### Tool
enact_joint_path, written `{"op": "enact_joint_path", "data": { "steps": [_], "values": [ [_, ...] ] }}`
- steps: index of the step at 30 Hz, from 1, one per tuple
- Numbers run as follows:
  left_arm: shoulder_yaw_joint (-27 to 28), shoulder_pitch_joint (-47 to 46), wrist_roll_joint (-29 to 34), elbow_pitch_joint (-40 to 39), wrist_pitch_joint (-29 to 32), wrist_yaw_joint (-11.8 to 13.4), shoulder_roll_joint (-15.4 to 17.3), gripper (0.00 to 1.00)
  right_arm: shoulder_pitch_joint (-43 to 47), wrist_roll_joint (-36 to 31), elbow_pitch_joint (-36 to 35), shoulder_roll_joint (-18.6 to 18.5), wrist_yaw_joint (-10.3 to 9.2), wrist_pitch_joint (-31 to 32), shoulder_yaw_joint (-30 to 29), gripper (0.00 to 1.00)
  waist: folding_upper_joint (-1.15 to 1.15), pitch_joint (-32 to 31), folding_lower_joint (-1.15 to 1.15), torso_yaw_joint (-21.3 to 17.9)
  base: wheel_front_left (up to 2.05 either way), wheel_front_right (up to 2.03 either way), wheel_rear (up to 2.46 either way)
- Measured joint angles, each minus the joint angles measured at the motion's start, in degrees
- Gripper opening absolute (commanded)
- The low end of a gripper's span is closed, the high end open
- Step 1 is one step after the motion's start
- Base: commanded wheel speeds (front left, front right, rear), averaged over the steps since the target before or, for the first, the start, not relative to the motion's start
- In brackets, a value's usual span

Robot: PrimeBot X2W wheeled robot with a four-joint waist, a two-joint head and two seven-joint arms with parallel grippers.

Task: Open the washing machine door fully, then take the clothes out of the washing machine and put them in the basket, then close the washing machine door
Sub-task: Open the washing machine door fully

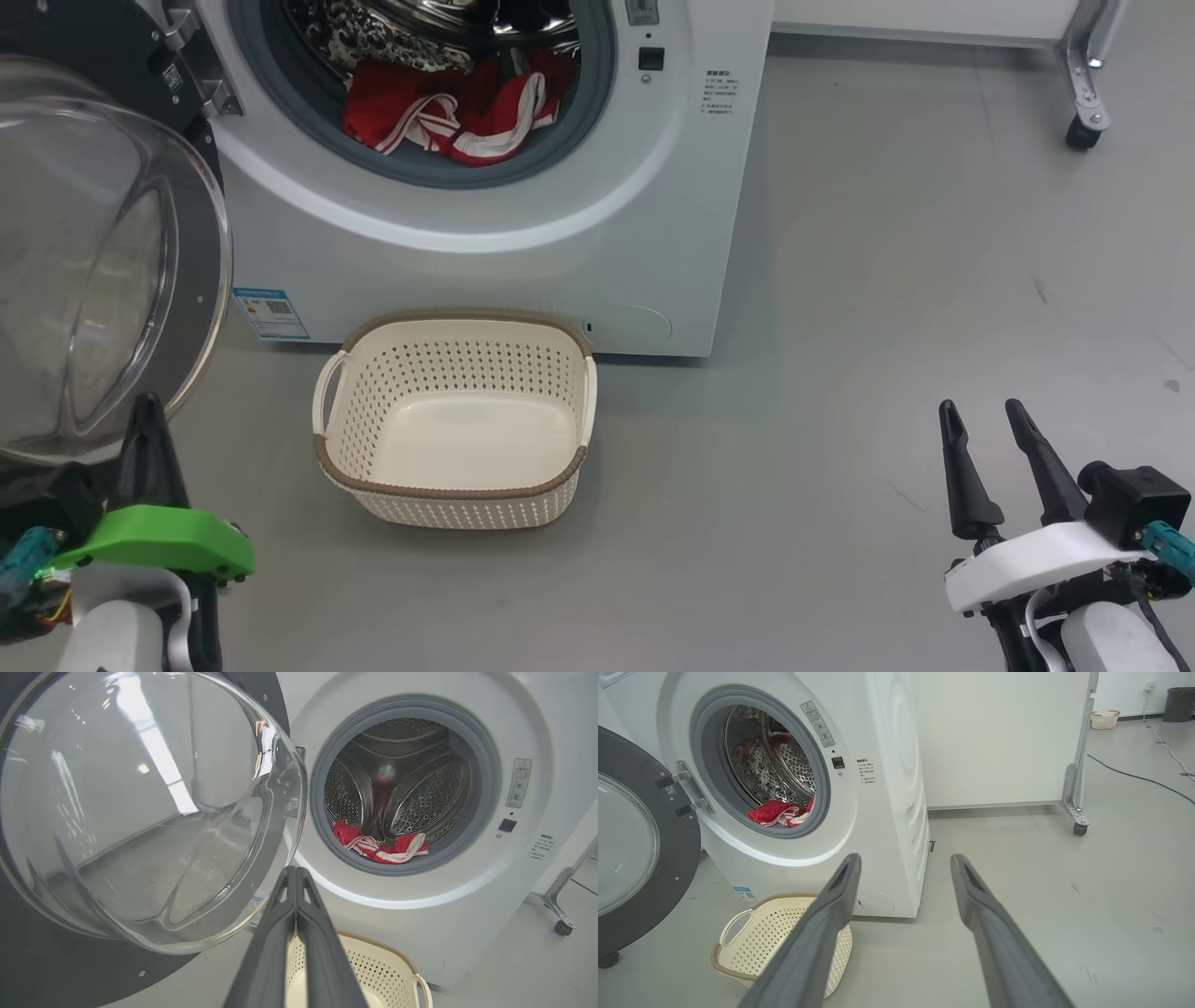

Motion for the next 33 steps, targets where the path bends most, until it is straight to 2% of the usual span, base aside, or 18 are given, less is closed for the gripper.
{"op": "enact_joint_path", "data": {
  "steps": [9,27,29,30,31,33],
  "values": [
    [-2.64,3.68,0.48,-2.67,-0.51,-1.07,-2.21,0.0,0.73,-0.58,-0.98,0.22,-0.09,-0.05,-0.04,1.0,0.0,-1.82,0.0,-2.8,0.0,0.0,0.0],
    [-7.28,8.67,1.89,-6.36,-0.93,-2.01,-3.42,0.01,2.32,-1.12,-2.99,0.92,-0.54,-0.47,-0.62,1.0,0.0,-2.11,0.0,-4.99,0.0,0.0,0.0],
    [-7.42,8.94,1.9,-6.58,-0.93,-2.01,-3.54,0.51,2.37,-1.12,-3.08,0.96,-0.54,-0.46,-0.62,1.0,0.0,-2.02,0.0,-5.16,0.0,0.0,0.0],
    [-7.43,8.97,1.94,-6.72,-0.94,-2.01,-3.57,0.84,2.41,-1.12,-3.13,0.98,-0.54,-0.47,-0.62,1.0,0.0,-1.98,0.0,-5.25,0.0,0.0,0.0],
    [-7.44,8.98,1.96,-6.87,-0.94,-2.0,-3.57,1.0,2.44,-1.12,-3.15,1.01,-0.54,-0.47,-0.63,1.0,0.0,-1.93,0.0,-5.34,0.0,0.0,0.0],
    [-7.73,9.0,2.07,-6.95,-1.0,-2.0,-3.57,1.0,2.53,-1.13,-3.19,1.12,-0.54,-0.47,-0.63,1.0,0.0,-1.88,0.0,-5.5,0.0,0.0,0.0]
  ]
}}
